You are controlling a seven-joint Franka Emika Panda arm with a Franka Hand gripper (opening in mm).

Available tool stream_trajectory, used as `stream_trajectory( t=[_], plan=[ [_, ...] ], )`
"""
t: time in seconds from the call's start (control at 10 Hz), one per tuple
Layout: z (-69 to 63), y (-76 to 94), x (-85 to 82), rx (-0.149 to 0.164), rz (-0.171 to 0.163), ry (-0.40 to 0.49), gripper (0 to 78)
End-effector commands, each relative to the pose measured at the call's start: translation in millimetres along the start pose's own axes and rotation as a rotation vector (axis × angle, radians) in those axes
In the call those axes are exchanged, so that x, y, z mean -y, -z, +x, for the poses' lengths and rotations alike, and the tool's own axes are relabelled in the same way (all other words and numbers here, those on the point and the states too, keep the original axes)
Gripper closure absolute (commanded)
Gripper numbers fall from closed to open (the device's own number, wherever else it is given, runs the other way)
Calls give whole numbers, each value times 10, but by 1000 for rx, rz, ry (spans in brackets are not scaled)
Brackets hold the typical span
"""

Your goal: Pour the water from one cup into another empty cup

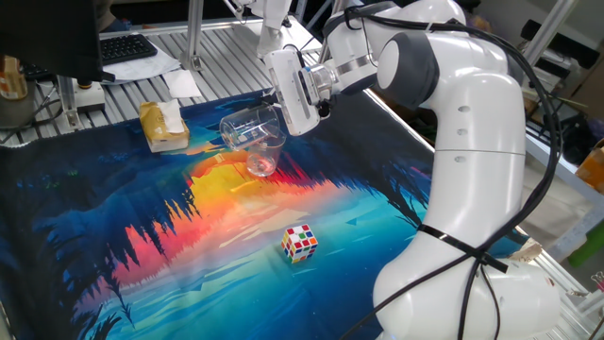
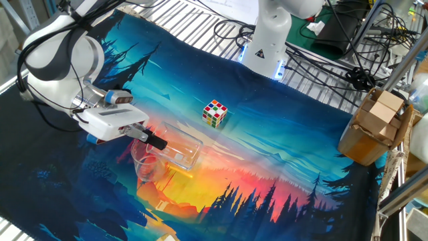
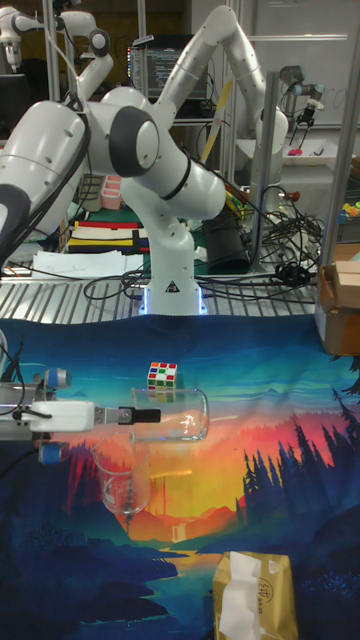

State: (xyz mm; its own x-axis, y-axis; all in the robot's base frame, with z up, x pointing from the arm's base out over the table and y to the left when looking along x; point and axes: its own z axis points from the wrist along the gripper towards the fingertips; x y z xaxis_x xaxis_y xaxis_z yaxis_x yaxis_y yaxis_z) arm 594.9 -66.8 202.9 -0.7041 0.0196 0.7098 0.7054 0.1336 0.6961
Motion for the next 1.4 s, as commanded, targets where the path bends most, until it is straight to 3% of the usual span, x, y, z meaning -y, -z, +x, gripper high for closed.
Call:
stream_trajectory(
  t=[0.1, 1.4],
  plan=[
    [9, 8, -17, -9, -24, -5, 763],
    [5, 15, -18, -30, -67, -26, 763]
  ],
)
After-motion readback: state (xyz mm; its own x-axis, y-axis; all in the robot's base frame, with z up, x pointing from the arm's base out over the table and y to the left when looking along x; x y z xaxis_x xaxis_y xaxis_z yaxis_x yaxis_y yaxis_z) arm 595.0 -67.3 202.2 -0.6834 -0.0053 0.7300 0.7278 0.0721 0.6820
